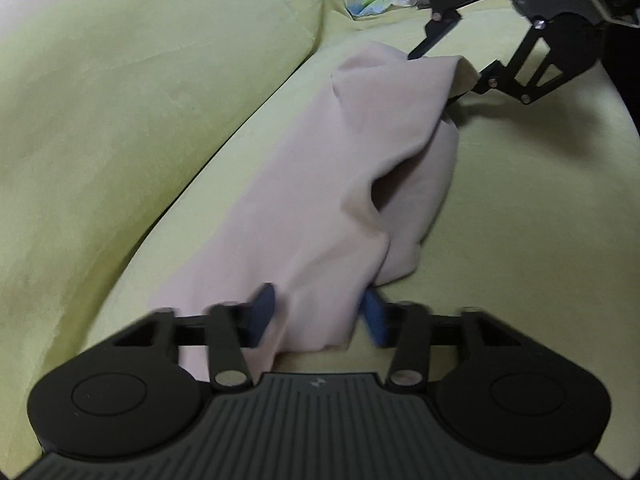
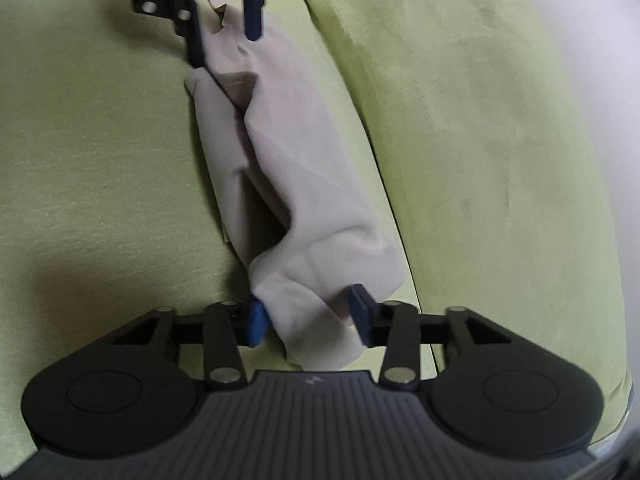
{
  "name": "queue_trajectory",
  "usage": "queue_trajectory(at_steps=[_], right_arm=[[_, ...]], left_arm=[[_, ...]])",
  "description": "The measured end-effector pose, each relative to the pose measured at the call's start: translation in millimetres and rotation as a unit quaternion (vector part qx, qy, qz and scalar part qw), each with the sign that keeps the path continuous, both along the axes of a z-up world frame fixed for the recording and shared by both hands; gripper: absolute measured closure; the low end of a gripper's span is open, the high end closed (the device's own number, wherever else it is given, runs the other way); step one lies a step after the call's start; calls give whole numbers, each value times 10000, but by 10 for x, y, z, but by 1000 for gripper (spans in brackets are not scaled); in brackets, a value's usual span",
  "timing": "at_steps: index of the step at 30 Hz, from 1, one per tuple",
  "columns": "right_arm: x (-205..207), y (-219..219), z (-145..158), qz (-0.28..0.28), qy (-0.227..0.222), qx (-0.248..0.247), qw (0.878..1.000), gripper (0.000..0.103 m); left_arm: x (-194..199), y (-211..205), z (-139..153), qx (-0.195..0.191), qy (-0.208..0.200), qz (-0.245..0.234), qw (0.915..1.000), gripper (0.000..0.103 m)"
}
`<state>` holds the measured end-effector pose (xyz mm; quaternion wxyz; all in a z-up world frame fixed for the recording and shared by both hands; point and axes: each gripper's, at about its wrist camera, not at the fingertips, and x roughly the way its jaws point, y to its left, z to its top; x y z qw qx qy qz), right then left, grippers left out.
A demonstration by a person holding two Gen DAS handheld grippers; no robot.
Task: Fold clothes
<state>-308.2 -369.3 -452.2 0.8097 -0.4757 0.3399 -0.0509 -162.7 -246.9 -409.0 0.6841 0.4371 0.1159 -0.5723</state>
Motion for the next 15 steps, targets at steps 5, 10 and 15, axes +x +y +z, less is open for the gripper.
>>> queue_trajectory(at_steps=[5, 10, 15], right_arm=[[-135, 19, 129, -81, -59, 281, 9996, 99], [-233, 13, 405, -435, -72, 1683, 9848, 100], [-452, 76, 717, -576, -250, 3292, 9422, 100]], left_arm=[[79, 83, 65, -254, 400, 217, 9986, 101], [261, 332, 356, -693, 841, 660, 9919, 101], [381, 526, 851, -1131, 1006, 932, 9841, 101]])
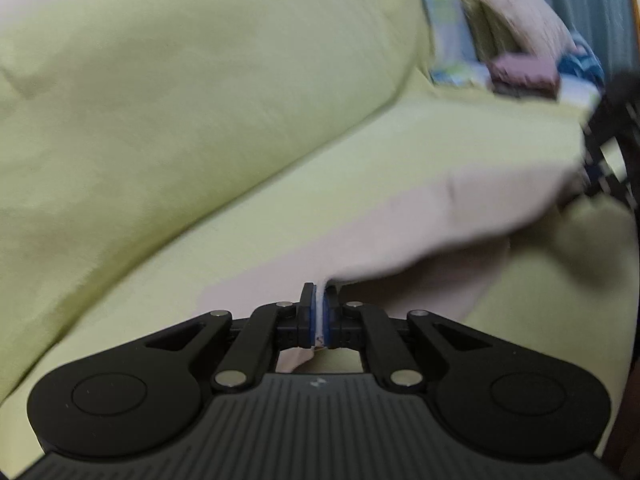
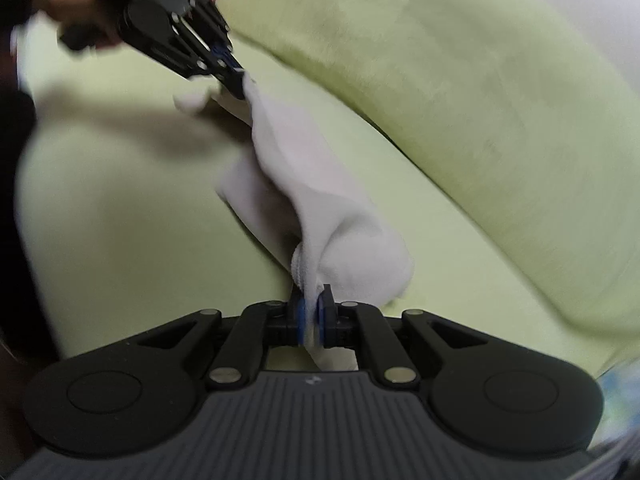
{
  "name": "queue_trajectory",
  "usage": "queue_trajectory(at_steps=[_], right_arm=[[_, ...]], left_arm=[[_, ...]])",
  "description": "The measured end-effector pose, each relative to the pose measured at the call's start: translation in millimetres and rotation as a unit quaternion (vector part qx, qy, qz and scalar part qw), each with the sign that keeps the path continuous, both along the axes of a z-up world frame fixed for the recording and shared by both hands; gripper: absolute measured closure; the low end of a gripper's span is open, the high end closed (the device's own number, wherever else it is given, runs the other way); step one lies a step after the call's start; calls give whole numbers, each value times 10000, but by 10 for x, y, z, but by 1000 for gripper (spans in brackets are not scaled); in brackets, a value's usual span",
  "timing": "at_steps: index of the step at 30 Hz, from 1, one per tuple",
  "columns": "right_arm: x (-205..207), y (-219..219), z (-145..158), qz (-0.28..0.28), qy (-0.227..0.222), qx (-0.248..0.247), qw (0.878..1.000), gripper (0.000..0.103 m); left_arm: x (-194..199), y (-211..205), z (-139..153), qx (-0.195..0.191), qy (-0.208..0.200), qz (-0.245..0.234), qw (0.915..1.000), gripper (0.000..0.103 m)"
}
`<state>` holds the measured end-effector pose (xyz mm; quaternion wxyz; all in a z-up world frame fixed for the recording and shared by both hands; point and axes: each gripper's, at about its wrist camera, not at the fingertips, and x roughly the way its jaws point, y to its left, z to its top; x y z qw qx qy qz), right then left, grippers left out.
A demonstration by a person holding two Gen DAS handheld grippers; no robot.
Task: Fold clothes
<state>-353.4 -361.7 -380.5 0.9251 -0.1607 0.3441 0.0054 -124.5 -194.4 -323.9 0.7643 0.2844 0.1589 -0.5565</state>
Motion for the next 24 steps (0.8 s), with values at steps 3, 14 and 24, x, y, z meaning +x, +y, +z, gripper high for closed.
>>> queue_trajectory(at_steps=[3, 14, 24], right_arm=[[-77, 56, 222, 15, -190, 1077, 9940, 99], [-447, -2, 881, 284, -1398, 3368, 9307, 99], [-685, -1095, -327, -1596, -709, 3564, 9179, 99]], left_arm=[[22, 25, 349, -195, -110, 76, 9997, 102], [-330, -694, 1660, -491, -1248, -577, 9893, 102], [-464, -2261, 201, 720, -341, -1456, 9861, 101]])
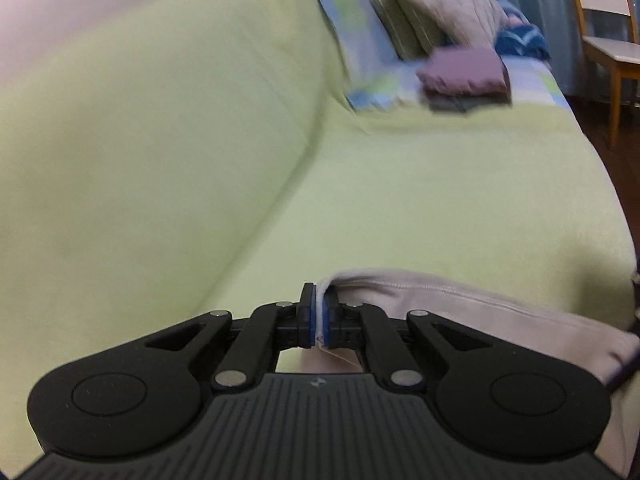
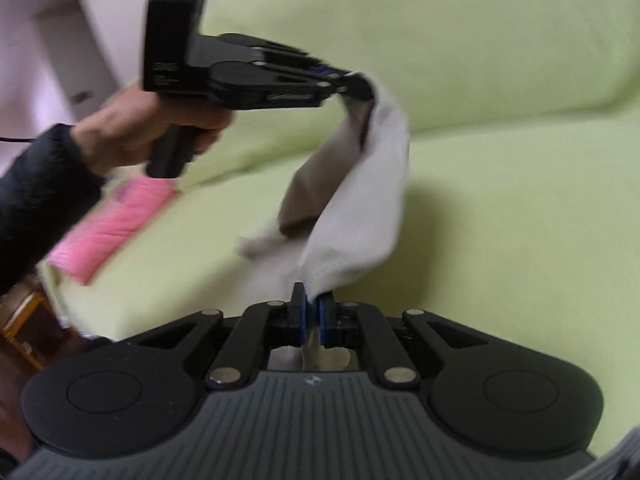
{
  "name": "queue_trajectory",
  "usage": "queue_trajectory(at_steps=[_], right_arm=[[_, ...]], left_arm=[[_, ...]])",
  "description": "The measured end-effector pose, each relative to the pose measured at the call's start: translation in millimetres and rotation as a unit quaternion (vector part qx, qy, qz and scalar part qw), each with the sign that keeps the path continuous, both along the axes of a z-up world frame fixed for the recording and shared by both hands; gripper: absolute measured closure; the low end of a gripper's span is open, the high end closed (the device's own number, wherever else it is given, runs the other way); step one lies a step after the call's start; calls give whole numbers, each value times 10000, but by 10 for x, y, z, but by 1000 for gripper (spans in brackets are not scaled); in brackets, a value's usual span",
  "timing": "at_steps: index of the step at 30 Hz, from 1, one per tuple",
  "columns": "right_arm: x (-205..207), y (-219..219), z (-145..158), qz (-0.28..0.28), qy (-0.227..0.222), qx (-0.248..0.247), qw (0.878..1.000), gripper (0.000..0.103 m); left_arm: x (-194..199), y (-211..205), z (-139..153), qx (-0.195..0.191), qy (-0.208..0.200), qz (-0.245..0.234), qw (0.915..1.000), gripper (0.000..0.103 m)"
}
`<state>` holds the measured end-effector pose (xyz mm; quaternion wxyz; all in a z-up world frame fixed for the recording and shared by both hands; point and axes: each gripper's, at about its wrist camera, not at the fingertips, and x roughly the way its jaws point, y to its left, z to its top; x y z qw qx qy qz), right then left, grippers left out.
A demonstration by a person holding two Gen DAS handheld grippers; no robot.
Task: Fold clothes
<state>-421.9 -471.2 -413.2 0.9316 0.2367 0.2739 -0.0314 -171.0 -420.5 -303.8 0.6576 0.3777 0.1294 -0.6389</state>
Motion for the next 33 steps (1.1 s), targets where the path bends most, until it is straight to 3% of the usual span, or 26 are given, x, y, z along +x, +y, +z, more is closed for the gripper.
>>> queue_trajectory(at_steps=[4, 6, 7, 8, 12, 17, 21, 24, 25, 27, 28, 29, 31, 33], right_arm=[[84, -343, -255, -95, 258, 68, 9996, 98], [137, -426, -309, -139, 448, 108, 9988, 87], [140, -413, -313, -191, 551, 64, 9983, 81], [66, -423, -311, -276, 649, -65, 9975, 71], [-124, -418, -207, -578, 738, -736, 9929, 70], [-209, -255, 67, -655, 478, -1438, 9863, 69], [257, -38, 134, -119, 442, -2192, 9746, 68], [709, 104, 148, 518, 482, -2920, 9538, 62], [846, 139, 138, 679, 511, -3124, 9461, 61], [1102, 205, 116, 966, 565, -3490, 9304, 60], [1224, 229, 89, 1064, 595, -3649, 9230, 60], [1351, 245, 55, 1166, 629, -3841, 9137, 59], [1495, 259, 24, 1294, 667, -4124, 8993, 59], [1663, 302, -55, 1499, 704, -4558, 8745, 56]], left_arm=[[146, -296, -453, 348, 446, 101, 9984, 94], [205, -317, -496, 383, 554, 187, 9976, 74], [245, -295, -495, 381, 600, 243, 9972, 59], [278, -259, -469, 351, 610, 270, 9972, 57], [508, 4, -303, 230, 444, 492, 9975, 51], [929, 755, -226, 404, 203, 852, 9953, 49], [1009, 1152, -458, 683, 195, 833, 9940, 49], [970, 1300, -695, 796, 103, 697, 9943, 49], [969, 1318, -744, 822, 49, 670, 9943, 49], [955, 1327, -901, 944, -109, 534, 9940, 64], [945, 1294, -967, 996, -103, 420, 9941, 89], [949, 1294, -979, 945, -57, 343, 9949, 103], [976, 1280, -937, 800, -97, 372, 9961, 103], [1064, 1258, -829, 553, 72, 444, 9975, 103]])
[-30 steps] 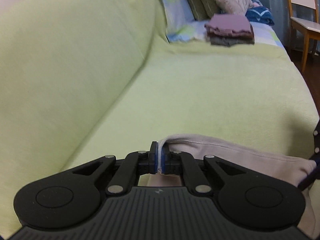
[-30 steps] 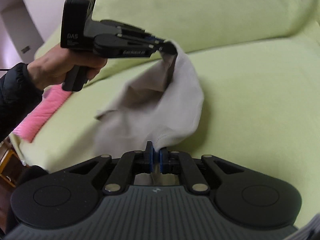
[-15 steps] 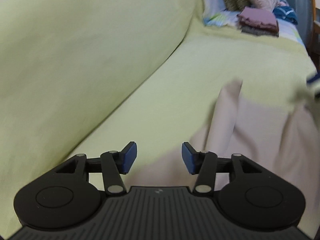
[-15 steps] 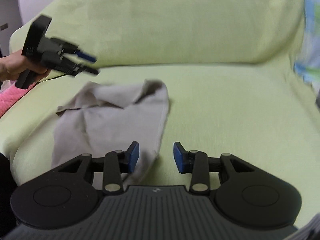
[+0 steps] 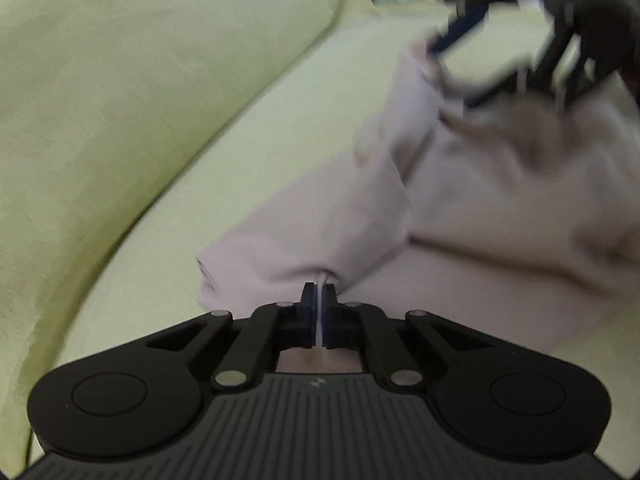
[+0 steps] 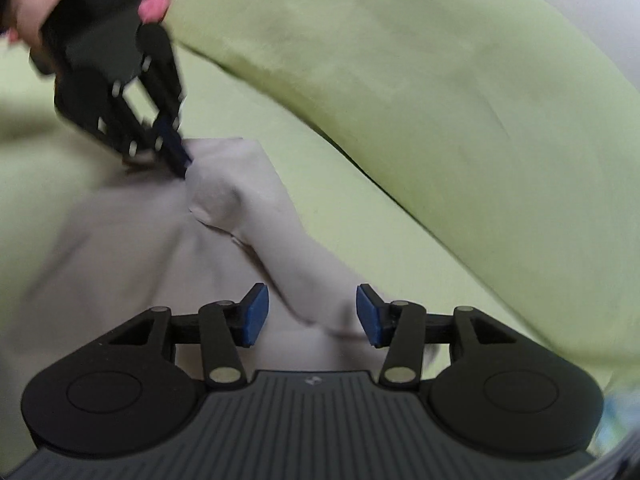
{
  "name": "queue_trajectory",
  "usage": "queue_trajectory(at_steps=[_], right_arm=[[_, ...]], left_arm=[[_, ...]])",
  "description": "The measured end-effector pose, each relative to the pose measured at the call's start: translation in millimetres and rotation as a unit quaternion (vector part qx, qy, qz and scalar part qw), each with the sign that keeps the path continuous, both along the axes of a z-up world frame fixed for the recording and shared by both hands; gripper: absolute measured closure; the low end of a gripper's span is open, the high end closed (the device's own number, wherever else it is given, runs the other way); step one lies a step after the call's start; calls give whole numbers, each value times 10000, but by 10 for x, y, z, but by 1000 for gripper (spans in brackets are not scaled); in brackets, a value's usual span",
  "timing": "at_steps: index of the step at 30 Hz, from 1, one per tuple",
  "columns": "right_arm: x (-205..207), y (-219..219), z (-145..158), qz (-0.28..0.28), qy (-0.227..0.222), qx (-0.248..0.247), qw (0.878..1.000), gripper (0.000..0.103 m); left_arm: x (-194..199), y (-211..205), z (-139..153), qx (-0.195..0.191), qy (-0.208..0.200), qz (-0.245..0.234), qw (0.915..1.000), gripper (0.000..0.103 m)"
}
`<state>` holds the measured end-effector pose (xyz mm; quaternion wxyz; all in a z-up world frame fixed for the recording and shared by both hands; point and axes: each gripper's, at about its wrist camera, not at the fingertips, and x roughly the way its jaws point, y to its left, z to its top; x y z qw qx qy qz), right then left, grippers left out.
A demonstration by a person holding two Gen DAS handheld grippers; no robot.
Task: Fold clothes
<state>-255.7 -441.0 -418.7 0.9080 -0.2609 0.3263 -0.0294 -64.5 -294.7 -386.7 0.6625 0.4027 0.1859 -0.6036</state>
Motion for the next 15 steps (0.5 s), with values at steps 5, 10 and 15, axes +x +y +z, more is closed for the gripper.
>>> queue_trajectory(at_steps=[5, 10, 15], right_arm=[[262, 75, -225, 519, 181, -1145, 9919, 38], [510, -184, -224, 247, 184, -714, 9970, 94], [853, -875, -60, -783, -259, 358, 9960, 95]], left_arm=[[295, -325, 291, -540, 8, 262, 9982, 103], [600, -866, 476, -1122, 70, 678, 9913, 103], [816, -1147, 393, -1294, -38, 1078, 9857, 97]])
